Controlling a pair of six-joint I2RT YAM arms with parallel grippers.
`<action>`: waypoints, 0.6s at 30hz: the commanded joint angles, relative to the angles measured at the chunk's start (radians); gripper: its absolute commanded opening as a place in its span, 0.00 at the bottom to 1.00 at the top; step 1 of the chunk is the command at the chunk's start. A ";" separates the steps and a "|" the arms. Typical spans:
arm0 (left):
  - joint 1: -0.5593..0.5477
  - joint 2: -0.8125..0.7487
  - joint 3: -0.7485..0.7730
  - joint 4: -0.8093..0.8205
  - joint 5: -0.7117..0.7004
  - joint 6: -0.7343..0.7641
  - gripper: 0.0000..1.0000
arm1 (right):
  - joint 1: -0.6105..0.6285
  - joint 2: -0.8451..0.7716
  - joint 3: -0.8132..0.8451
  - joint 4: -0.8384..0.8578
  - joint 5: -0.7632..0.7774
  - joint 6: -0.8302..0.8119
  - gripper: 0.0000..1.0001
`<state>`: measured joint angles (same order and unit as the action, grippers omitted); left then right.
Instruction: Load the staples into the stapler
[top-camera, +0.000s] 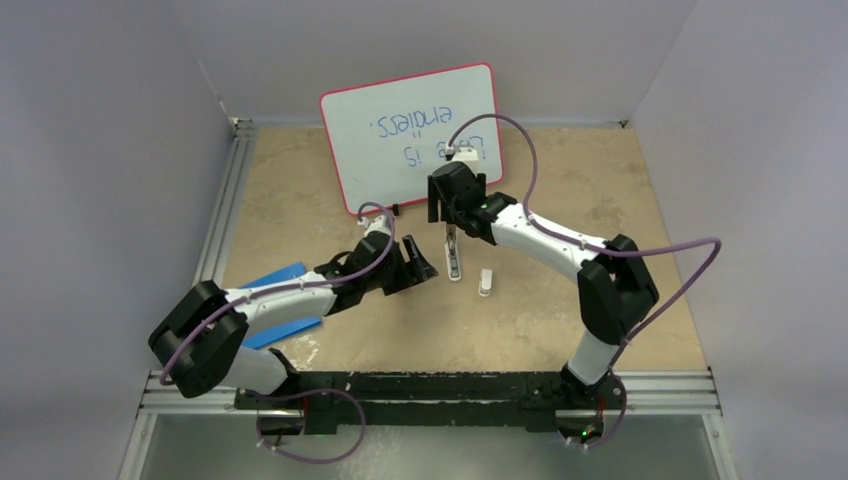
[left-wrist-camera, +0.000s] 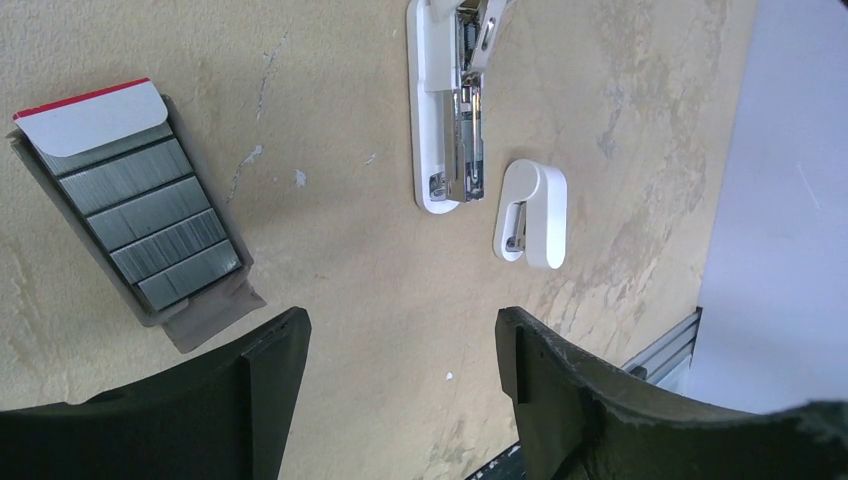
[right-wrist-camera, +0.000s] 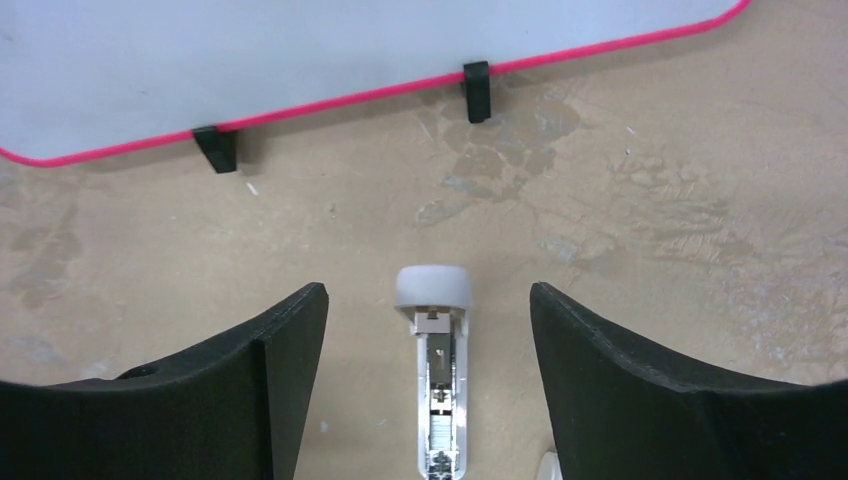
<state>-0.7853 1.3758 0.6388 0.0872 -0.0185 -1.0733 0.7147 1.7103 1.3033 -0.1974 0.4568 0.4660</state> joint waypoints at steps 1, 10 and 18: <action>0.008 -0.003 -0.013 0.032 0.031 0.000 0.68 | -0.012 0.015 0.064 -0.022 0.012 -0.019 0.74; 0.019 0.043 0.013 0.038 0.099 0.015 0.68 | -0.032 0.035 0.046 -0.022 -0.032 -0.010 0.54; 0.025 0.103 0.042 0.057 0.144 0.030 0.60 | -0.035 0.039 0.022 -0.018 -0.047 -0.009 0.48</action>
<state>-0.7673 1.4590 0.6357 0.0925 0.0891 -1.0733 0.6857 1.7626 1.3235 -0.2264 0.4240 0.4625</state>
